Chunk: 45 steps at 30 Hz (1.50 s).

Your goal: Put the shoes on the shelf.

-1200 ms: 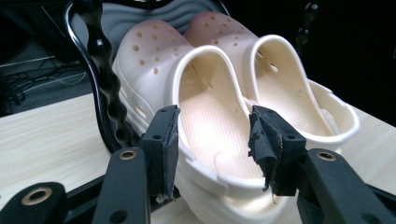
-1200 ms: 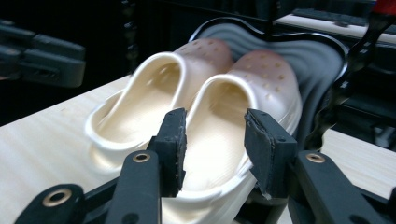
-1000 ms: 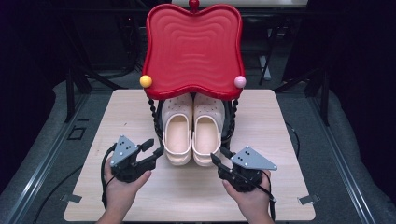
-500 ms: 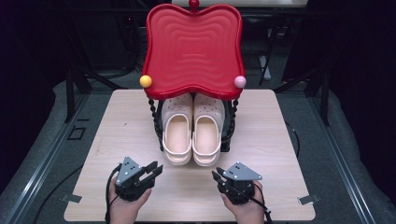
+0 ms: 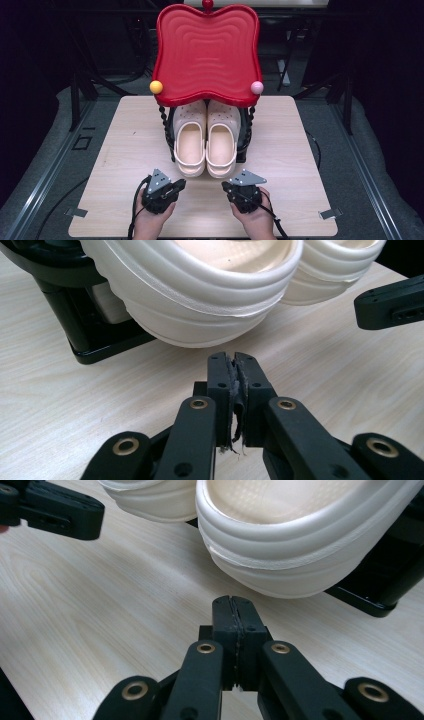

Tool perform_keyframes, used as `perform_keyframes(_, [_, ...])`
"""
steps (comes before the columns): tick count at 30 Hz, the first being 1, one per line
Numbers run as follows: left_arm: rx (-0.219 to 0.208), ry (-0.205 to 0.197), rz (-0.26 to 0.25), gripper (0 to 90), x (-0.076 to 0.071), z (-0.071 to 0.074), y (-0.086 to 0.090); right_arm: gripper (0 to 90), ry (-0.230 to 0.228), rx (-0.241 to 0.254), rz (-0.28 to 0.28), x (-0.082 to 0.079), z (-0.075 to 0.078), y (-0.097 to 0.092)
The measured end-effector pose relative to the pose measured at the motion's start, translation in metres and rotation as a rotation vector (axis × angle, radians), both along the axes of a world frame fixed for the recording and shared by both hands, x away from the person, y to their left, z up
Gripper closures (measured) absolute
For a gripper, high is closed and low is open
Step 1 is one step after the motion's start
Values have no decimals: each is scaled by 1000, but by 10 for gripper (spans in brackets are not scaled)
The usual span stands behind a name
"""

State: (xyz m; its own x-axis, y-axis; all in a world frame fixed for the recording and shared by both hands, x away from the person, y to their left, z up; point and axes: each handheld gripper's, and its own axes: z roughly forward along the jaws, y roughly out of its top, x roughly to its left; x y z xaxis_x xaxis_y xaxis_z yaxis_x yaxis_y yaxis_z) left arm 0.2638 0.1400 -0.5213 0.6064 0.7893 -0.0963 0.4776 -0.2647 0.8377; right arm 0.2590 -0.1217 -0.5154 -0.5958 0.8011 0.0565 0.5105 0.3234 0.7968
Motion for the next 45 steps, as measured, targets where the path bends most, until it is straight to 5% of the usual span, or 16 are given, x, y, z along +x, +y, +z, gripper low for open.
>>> perform_keyframes(11, [23, 5, 6, 896, 6, 3, -3, 900, 13, 20, -2, 9, -1, 2])
perform_keyframes(25, [16, 2, 36, 898, 6, 8, 2, 900, -25, 48, -13, 7, 4, 1])
perform_keyframes(45, [15, -17, 91, 899, 20, 21, 12, 900, -16, 23, -42, 15, 12, -7])
